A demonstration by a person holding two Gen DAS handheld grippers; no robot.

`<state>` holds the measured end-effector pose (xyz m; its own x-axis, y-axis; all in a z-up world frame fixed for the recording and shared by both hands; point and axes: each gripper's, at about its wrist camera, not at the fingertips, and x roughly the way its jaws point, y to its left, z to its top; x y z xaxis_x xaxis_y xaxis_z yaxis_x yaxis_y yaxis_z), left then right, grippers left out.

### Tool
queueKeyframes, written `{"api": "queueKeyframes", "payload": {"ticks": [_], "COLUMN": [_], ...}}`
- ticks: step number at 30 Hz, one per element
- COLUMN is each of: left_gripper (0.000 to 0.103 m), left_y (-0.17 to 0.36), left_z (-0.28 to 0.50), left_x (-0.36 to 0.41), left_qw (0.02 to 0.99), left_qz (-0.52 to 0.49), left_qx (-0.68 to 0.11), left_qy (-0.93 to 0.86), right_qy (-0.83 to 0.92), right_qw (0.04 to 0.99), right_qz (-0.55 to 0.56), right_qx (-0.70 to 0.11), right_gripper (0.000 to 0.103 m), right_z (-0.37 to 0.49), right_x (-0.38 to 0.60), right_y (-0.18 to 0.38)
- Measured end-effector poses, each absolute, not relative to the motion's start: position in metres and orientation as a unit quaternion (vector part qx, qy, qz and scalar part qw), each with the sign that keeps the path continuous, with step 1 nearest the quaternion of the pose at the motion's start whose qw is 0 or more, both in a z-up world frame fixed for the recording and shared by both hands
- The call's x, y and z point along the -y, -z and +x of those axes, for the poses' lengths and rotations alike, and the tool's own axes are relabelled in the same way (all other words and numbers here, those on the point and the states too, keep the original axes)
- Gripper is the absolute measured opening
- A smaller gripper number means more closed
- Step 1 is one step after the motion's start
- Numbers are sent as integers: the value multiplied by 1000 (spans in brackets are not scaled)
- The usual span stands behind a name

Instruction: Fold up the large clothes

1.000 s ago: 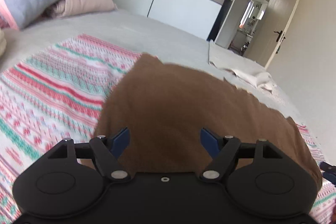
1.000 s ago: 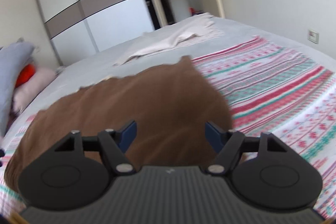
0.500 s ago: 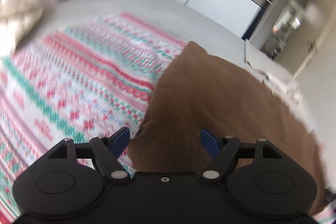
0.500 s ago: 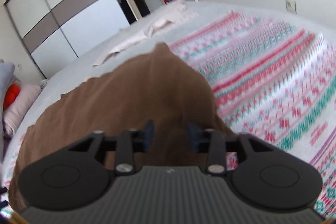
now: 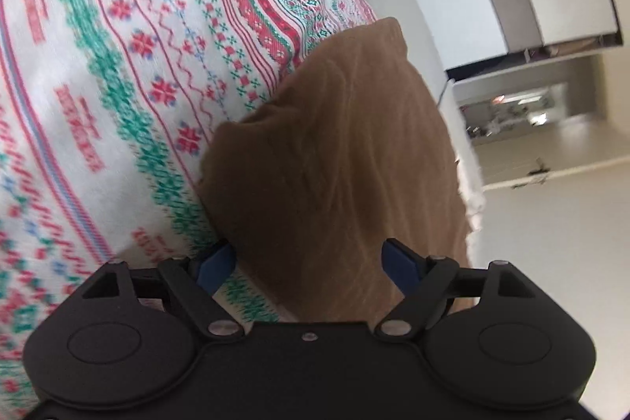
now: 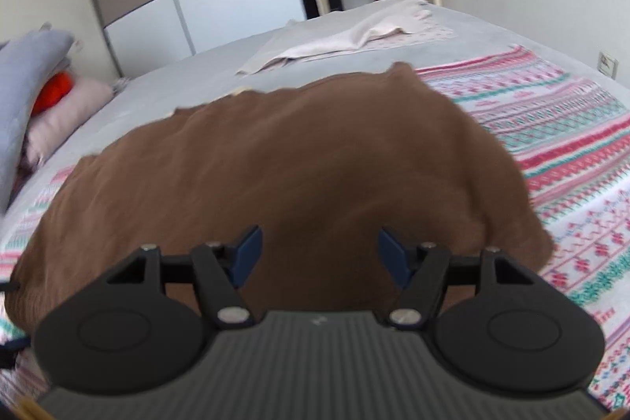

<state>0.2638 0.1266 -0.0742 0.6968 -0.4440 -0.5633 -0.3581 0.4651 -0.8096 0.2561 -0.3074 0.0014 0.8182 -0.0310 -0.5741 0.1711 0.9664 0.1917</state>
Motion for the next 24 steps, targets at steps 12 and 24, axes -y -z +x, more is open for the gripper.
{"api": "queueKeyframes", "payload": {"ticks": [12, 24], "left_gripper": [80, 47], "left_y": [80, 88], "left_z": [257, 272], "left_x": [-96, -72], "left_qw": [803, 840], "left_qz": [-519, -466], "left_qx": [-295, -267], "left_qy": [-1, -76], "right_qy": [-8, -46], "right_qw": [953, 953], "right_qz": [15, 4], "right_qx": [-302, -300], "right_gripper": [68, 68], "right_z": [261, 269], "right_x": [233, 201], "right_y": [-5, -4]}}
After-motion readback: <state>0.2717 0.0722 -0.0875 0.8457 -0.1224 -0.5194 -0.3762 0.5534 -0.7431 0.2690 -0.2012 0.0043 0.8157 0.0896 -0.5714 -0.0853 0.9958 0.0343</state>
